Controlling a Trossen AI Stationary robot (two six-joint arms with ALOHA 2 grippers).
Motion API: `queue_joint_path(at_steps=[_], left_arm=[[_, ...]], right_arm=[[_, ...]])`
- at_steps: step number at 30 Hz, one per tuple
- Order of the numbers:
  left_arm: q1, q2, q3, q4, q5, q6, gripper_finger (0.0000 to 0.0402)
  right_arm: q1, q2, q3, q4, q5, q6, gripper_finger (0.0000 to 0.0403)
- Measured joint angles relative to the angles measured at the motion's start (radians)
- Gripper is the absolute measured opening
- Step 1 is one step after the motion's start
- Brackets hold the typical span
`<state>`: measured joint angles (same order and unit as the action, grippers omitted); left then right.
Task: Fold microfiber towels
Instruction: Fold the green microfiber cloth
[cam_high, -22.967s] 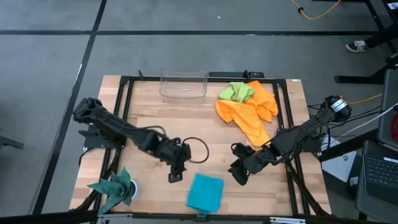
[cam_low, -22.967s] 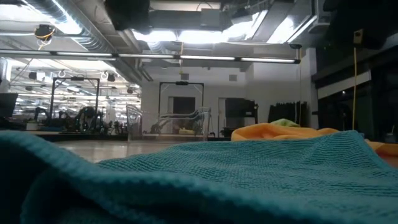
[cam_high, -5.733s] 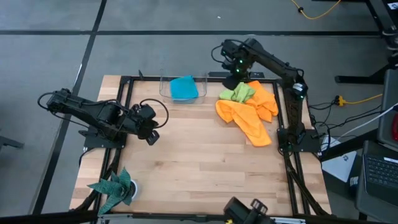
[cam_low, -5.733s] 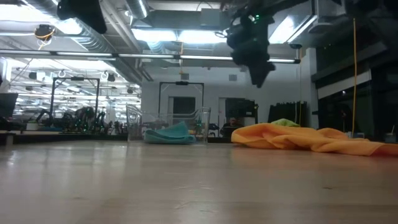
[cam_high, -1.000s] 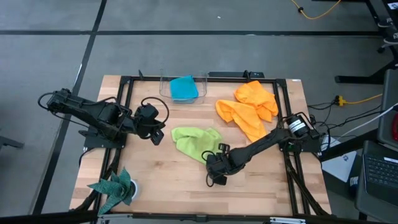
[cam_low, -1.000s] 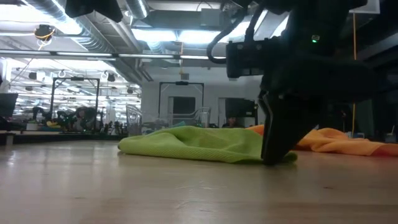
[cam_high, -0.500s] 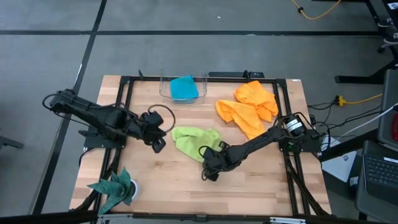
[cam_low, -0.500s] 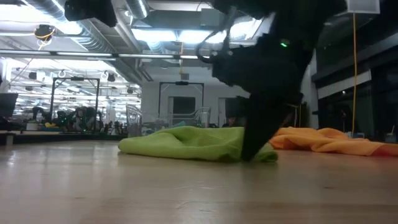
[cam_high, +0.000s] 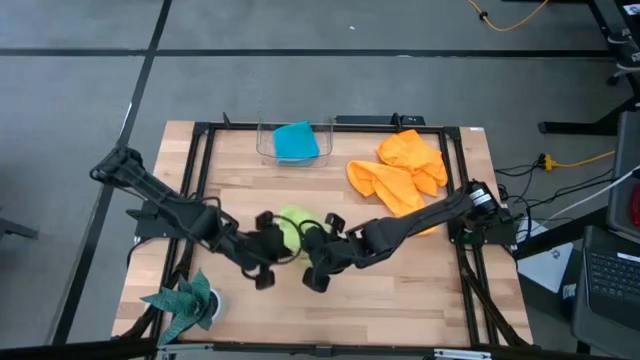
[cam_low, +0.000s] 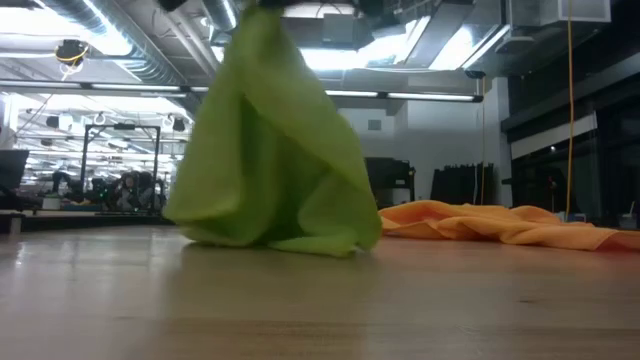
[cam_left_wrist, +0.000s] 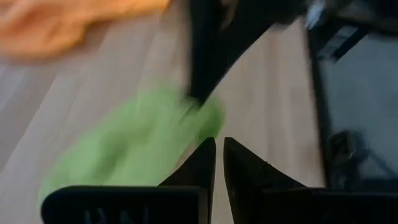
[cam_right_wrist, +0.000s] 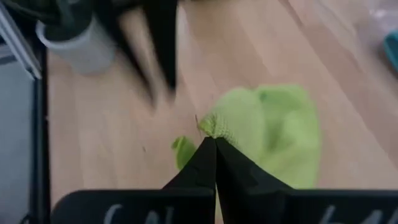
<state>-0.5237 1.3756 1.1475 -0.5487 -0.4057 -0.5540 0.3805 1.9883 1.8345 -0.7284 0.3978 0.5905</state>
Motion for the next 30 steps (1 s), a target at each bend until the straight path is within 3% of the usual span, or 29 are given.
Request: queue_joint_path(at_steps=[4, 8, 15, 19, 24, 30], left_arm=[[-0.022, 0.055, 0.000, 0.134, -0.056, 0.072, 0.0025], [-0.021, 0.124, 0.000, 0.141, -0.062, 0.059, 0.0025], [-0.033, 0.160, 0.000, 0.067, -0.096, 0.021, 0.0025], [-0.049, 0.133, 0.000, -0.078, -0.152, -0.052, 0.0025], [-0.048, 0.127, 0.000, -0.262, -0.205, -0.149, 0.0025], [-0.058, 0.127, 0.000, -0.134, -0.166, -0.060, 0.0025]], right_arm=[[0.000, 0.001, 0.074, 0.000, 0.003, -0.032, 0.0001], [0.001, 0.001, 0.140, -0.005, 0.027, -0.076, 0.0001], [0.014, -0.002, 0.220, -0.166, 0.069, -0.040, 0.0000], [0.035, -0.002, 0.248, -0.287, 0.089, 0.047, 0.0000], [0.067, -0.004, 0.293, -0.263, 0.087, 0.055, 0.0000], [0.072, -0.004, 0.335, -0.263, 0.166, 0.020, 0.0000]])
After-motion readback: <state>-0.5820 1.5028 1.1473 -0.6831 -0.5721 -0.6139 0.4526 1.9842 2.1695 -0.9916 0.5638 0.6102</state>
